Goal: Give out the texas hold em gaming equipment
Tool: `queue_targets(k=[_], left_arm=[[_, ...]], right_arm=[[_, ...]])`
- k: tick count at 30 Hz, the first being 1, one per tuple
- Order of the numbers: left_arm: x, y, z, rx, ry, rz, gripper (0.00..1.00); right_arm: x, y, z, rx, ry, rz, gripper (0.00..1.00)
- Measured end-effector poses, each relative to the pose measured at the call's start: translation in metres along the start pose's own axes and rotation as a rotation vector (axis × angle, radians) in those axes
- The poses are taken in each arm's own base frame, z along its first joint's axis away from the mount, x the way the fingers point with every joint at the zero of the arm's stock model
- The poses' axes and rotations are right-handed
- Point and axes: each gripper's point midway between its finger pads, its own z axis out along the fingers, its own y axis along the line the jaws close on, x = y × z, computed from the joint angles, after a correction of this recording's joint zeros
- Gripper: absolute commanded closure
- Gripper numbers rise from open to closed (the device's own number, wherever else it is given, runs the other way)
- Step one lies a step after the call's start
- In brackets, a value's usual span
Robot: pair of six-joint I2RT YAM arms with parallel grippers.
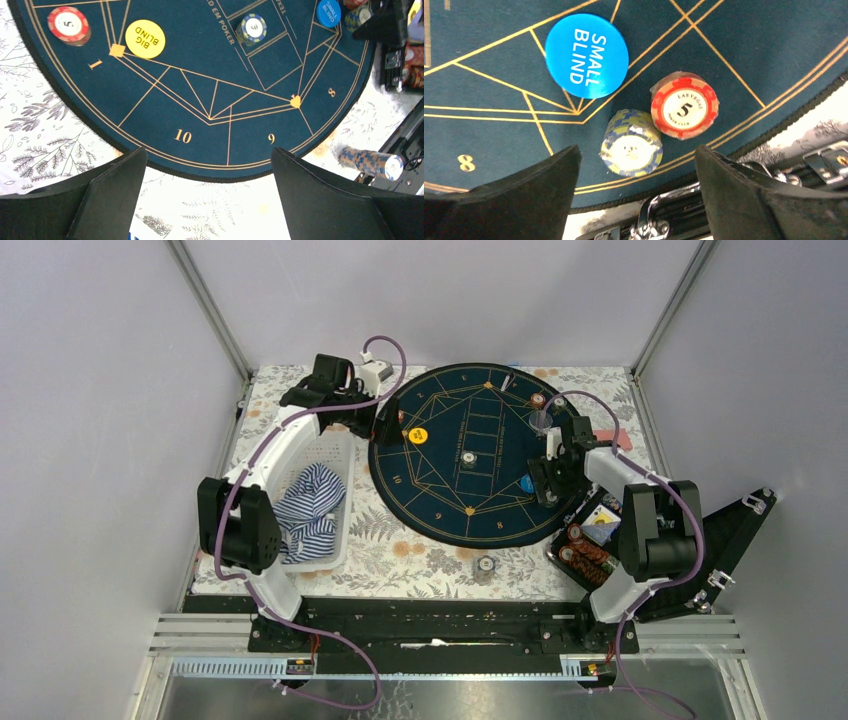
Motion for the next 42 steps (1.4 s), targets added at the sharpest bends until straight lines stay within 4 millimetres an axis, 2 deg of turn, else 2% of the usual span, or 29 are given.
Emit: queue_targets(k=[2, 5, 9, 11, 15, 19, 23, 27, 31, 35, 38, 42], left_arm=[[0.002, -0.007, 0.003, 0.009, 0.02, 0.026, 0.01], [-0.002, -0.026, 0.014, 0.026, 0.048, 0.099, 0.01], [-0.008, -0.057, 0.044, 0.06, 0.089, 0.21, 0.01], [-0.01, -0.072, 0.064, 0.077, 0.121, 0.265, 0.01], [-0.01, -0.09, 0.105, 0.087, 0.173, 0.345, 0.01], [-0.005, -0.099, 0.14, 0.08, 0.22, 0.402, 0.01], [0.004, -0.102, 0.169, 0.071, 0.255, 0.422, 0.04], [0.017, -0.092, 0.196, 0.055, 0.289, 0.403, 0.05], [0.031, -0.08, 0.214, 0.031, 0.321, 0.381, 0.09], [0.044, -0.068, 0.227, 0.0, 0.351, 0.369, 0.17], [0.051, -0.061, 0.234, -0.017, 0.366, 0.367, 0.29], [0.046, -0.059, 0.236, -0.035, 0.347, 0.365, 0.38]], right_arm=[[-0.004, 0.001, -0.008, -0.001, -0.017, 0.001, 0.0], [-0.024, 0.005, -0.033, -0.018, -0.095, -0.006, 0.0], [-0.06, 0.011, -0.072, -0.041, -0.247, -0.023, 0.0], [-0.071, 0.015, -0.089, -0.056, -0.312, -0.025, 0.0], [-0.076, 0.019, -0.108, -0.12, -0.376, 0.012, 0.0], [-0.069, 0.006, -0.108, -0.151, -0.378, 0.09, 0.0], [-0.06, -0.003, -0.105, -0.17, -0.369, 0.147, 0.0], [-0.059, -0.005, -0.107, -0.192, -0.379, 0.175, 0.0], [-0.057, -0.005, -0.109, -0.208, -0.385, 0.187, 0.0], [-0.057, -0.004, -0.11, -0.218, -0.389, 0.188, 0.0], [-0.058, -0.004, -0.11, -0.223, -0.39, 0.189, 0.0], [-0.058, -0.003, -0.111, -0.229, -0.392, 0.19, 0.0]])
